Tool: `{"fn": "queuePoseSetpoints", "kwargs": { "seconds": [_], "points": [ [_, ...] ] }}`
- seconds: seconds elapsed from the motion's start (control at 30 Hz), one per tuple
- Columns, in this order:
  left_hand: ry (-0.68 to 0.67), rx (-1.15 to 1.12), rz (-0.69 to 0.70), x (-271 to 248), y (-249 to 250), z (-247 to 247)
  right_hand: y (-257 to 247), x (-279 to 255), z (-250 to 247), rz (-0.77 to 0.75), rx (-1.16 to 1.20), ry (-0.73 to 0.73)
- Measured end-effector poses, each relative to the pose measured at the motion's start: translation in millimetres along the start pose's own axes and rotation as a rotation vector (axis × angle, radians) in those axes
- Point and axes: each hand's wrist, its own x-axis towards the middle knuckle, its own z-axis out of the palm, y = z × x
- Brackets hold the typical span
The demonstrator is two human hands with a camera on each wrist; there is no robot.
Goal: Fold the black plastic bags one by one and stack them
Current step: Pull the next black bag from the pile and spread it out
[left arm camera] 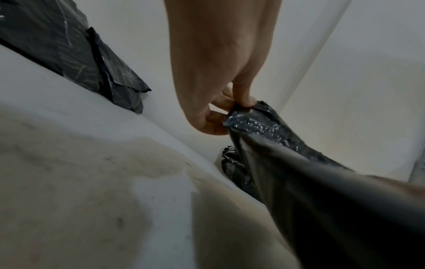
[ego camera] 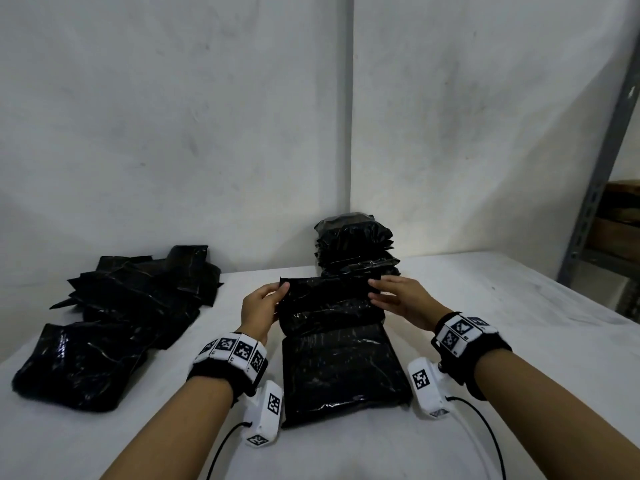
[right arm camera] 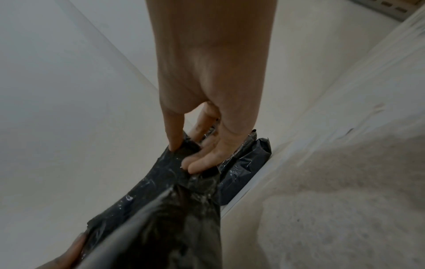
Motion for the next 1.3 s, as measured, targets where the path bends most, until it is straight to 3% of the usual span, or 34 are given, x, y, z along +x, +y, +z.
{"fn": "queuePoseSetpoints", "kwargs": {
  "seconds": [0.23,0.5,0.63,0.83,1.3],
  "points": [
    [0.055,0.090,-0.031,1,-2,-7,3,-1,-1,0.011,0.035,0.094],
    [-0.268,-0.249,-0.244,-1,9,-2,-2,0,4,0.105,0.158,-0.029],
    [-0.362,-0.136,-0.330,-4,11,-11,-6,-10,0,0.215,0.072,-0.111],
    [-0.333,-0.105,-0.290,-10,6,-14,1,-9,-3,0.177,-0.083,-0.150],
    [-0.284,-0.061,-0.139,-17,1,-9,15,-15,-10,-0.020,0.028,-0.096]
  ]
}}
